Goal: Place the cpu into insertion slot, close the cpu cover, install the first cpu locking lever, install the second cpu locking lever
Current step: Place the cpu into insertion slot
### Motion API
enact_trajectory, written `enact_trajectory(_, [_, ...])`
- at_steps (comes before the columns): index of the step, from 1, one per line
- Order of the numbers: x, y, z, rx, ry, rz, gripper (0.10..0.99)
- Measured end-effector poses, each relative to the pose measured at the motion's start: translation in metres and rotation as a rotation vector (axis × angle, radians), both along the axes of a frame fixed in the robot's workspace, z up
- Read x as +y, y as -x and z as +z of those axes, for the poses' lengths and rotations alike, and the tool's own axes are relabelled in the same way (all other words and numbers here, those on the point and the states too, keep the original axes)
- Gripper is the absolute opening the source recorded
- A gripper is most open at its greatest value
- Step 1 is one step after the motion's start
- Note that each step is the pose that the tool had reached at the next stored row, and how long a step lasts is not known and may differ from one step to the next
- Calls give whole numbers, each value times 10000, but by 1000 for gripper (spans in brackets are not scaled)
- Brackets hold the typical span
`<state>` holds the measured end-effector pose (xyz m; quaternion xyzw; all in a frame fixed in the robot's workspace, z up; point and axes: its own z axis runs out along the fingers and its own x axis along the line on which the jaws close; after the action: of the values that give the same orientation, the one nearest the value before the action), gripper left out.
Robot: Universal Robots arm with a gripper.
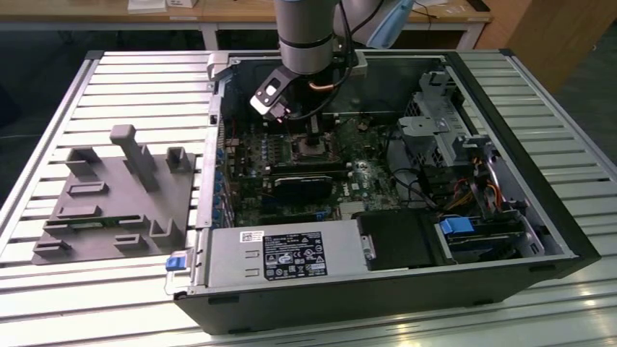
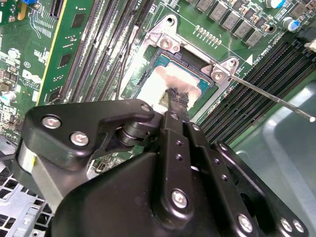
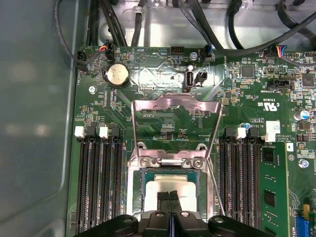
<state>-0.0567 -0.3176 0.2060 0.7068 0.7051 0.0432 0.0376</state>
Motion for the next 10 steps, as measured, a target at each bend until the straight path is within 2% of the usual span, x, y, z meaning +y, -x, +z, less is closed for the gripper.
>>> enact_trajectory(6, [0,0,1,0,0,0,102])
enact_trajectory(10, [0,0,36,1,2,0,102])
